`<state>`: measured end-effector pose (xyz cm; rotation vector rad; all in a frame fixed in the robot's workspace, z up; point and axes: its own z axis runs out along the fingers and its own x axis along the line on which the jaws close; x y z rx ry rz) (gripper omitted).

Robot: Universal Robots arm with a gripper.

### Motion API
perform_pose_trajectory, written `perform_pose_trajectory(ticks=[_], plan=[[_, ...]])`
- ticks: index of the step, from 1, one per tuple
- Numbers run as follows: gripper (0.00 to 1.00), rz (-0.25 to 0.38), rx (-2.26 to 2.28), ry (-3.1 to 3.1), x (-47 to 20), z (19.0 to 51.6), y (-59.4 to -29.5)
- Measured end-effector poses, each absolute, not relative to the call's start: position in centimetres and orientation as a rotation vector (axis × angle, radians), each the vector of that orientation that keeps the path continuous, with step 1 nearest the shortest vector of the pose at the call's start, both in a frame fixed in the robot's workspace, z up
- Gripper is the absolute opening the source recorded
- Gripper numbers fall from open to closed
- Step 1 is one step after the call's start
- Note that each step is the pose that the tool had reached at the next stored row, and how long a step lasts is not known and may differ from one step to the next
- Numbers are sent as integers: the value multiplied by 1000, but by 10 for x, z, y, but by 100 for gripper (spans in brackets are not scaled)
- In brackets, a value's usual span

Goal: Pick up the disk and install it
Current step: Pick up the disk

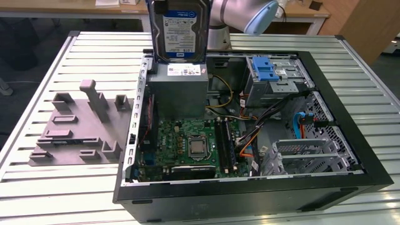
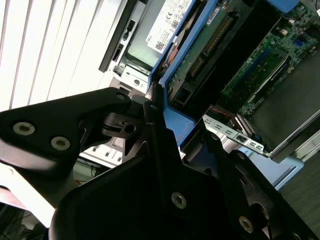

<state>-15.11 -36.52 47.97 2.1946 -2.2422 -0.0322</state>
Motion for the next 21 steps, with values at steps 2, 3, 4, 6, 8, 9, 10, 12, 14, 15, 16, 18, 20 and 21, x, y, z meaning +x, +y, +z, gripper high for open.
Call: perform_pose_trajectory(ticks=[2,3,4,6,8,9,10,12,14,15,16,18,20,21], plan=[[36,-32,2195,-2242,-149,480,-365],[36,-32,2194,-2242,-147,480,-365],[36,-32,2195,-2242,-146,480,-365],[36,-32,2194,-2242,-143,480,-365],[36,-32,2194,-2242,-140,480,-365],[36,-32,2195,-2242,-139,480,-365],[36,-32,2195,-2242,-137,480,-365],[36,-32,2194,-2242,-134,480,-365],[36,-32,2194,-2242,-131,480,-366],[36,-32,2194,-2242,-130,480,-366],[36,-32,2194,-2242,-128,480,-366],[36,-33,2194,-2242,-125,480,-367],[36,-33,2194,-2242,-123,480,-369],[36,-33,2194,-2243,-123,480,-371]])
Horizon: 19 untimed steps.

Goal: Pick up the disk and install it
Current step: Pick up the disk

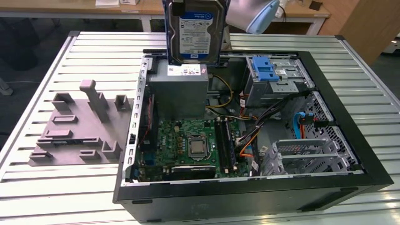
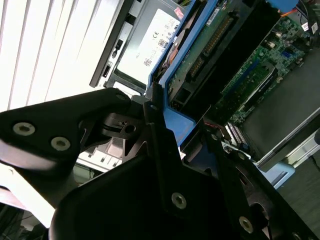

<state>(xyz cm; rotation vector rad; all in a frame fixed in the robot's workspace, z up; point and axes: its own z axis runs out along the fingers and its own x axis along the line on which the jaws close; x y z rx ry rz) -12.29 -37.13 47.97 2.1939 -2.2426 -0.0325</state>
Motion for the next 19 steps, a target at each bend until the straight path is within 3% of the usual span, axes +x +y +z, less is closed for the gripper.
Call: perform_pose_trajectory(ticks=[19], plan=[[36,-33,2191,-2245,-99,480,-392]])
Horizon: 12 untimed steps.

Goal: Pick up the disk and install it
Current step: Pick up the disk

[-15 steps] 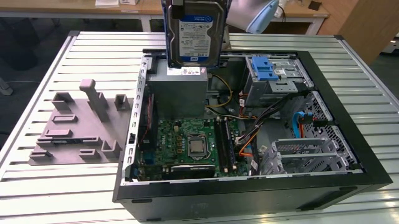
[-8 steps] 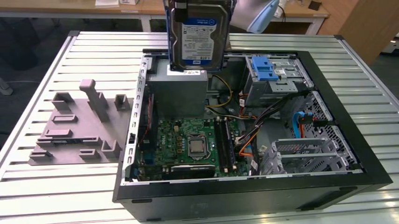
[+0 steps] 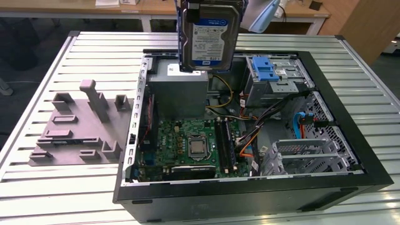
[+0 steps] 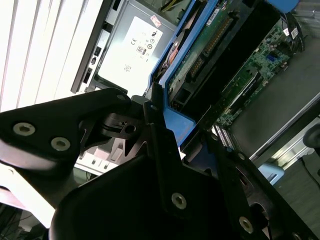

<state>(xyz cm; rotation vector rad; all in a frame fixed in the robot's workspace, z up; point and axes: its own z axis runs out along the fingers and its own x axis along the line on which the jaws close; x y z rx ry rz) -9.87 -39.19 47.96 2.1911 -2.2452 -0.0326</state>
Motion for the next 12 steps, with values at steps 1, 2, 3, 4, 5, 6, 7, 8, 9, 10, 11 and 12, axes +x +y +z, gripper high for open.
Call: perform_pose_trajectory(ticks=[1,2,3,4,5,6,7,8,9,10,11,12], plan=[[36,-33,2191,-2245,-98,480,-392],[36,-33,2191,-2245,-97,480,-392],[36,-33,2191,-2245,-96,480,-392],[36,-33,2191,-2245,-96,480,-392],[36,-33,2191,-2245,-96,480,-392],[36,-33,2191,-2245,-96,480,-392],[36,-33,2191,-2245,-96,480,-392],[36,-33,2191,-2245,-96,480,-392],[36,-33,2191,-2245,-96,480,-392],[36,-33,2191,-2245,-96,480,-392],[36,-33,2191,-2245,-96,480,-392],[36,-33,2191,-2245,-96,480,-392]])
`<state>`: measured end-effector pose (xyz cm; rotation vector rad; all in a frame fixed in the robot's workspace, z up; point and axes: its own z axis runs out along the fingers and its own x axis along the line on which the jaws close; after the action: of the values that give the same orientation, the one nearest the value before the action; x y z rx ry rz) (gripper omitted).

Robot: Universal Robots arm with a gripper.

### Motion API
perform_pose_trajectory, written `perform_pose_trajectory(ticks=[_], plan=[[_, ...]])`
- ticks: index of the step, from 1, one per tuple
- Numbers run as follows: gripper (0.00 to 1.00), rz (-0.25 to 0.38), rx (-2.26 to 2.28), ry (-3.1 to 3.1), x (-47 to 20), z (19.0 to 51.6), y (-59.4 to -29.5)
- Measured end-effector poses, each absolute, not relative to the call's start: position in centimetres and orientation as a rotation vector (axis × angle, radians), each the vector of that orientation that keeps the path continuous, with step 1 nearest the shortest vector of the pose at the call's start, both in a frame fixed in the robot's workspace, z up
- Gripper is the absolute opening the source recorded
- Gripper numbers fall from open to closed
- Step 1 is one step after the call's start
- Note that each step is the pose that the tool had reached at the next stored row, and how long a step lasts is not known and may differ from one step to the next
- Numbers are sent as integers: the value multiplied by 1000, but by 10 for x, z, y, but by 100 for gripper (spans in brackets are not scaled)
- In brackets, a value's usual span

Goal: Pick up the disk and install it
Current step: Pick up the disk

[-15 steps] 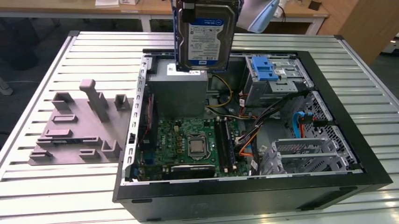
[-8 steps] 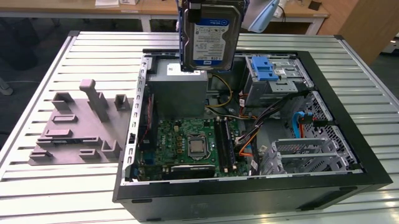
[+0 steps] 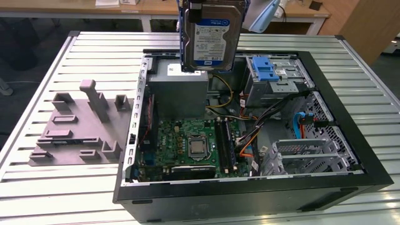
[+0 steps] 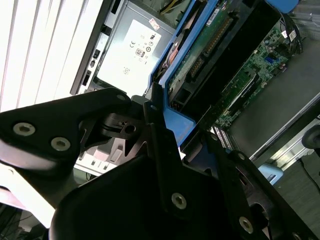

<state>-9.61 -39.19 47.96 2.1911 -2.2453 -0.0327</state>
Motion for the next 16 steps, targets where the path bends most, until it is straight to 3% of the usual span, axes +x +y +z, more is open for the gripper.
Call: perform_pose_trajectory(ticks=[16], plan=[[36,-21,2182,-2265,-92,475,-406]])
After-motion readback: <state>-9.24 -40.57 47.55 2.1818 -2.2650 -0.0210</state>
